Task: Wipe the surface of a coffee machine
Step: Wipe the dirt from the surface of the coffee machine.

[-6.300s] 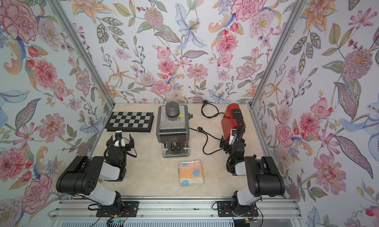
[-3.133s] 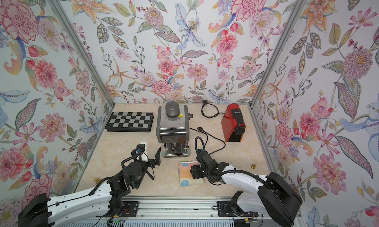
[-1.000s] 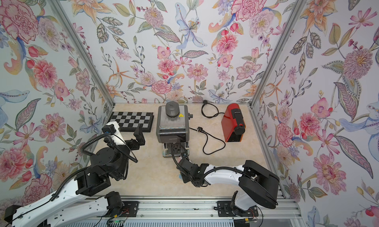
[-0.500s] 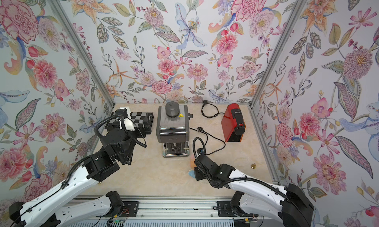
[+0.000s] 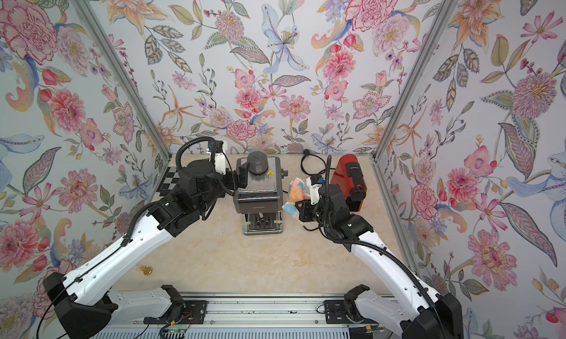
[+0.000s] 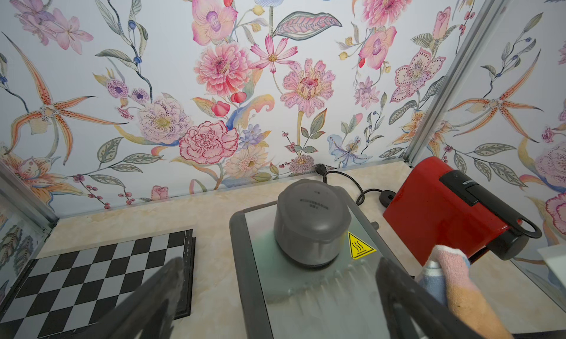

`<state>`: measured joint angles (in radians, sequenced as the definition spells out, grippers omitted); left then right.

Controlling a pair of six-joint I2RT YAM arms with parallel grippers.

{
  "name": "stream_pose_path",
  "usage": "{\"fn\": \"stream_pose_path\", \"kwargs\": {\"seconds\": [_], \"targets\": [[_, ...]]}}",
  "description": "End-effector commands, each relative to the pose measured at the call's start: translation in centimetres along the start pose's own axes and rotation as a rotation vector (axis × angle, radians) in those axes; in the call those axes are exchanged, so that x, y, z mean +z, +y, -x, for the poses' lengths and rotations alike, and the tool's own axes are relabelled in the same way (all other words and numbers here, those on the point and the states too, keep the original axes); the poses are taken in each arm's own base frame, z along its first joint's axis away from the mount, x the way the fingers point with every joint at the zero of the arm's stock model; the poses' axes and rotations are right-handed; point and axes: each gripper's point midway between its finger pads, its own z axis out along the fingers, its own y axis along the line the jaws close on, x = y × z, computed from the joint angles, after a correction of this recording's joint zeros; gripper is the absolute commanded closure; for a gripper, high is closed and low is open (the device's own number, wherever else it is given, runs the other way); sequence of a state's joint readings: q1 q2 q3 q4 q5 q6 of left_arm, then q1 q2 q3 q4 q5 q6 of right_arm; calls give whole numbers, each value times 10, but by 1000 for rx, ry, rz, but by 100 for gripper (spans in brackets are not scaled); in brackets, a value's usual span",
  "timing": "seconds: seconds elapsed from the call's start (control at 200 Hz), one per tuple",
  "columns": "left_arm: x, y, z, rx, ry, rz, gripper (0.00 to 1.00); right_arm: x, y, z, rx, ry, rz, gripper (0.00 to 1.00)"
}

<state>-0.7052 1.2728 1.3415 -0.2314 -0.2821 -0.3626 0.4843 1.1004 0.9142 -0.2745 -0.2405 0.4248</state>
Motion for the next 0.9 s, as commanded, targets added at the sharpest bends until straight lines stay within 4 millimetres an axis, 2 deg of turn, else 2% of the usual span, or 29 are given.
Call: {"fn": "stream_pose_path", "kwargs": {"seconds": [0.0, 0.13, 0.225, 0.285, 0.435, 0.545, 0.605, 0.761, 0.876, 0.896], "targets": [[7, -8, -8, -51, 77, -79, 1, 5, 22, 33, -38, -28, 193, 100], [16, -9, -13, -67, 99, -101, 1, 10, 35, 61, -55, -57, 297, 100], [24, -9, -18, -78, 119, -116, 1, 15, 44, 67, -56, -50, 357, 100], [30, -9, -22, -86, 135, -129, 1, 23, 43, 61, -45, -25, 372, 100], [41, -14, -29, -87, 171, -148, 1, 48, 24, 36, -7, 42, 346, 100], [46, -15, -35, -80, 192, -146, 1, 56, 16, 21, 12, 66, 336, 100], [50, -13, -35, -72, 199, -136, 1, 54, 16, 20, 12, 62, 336, 100], [62, -11, -25, -40, 199, -126, 1, 35, 29, 41, -25, -8, 349, 100], [71, -14, -17, -26, 202, -136, 1, 24, 35, 49, -33, -36, 357, 100], [82, -16, -28, -18, 233, -132, 1, 23, 36, 49, -34, -39, 359, 100]]}}
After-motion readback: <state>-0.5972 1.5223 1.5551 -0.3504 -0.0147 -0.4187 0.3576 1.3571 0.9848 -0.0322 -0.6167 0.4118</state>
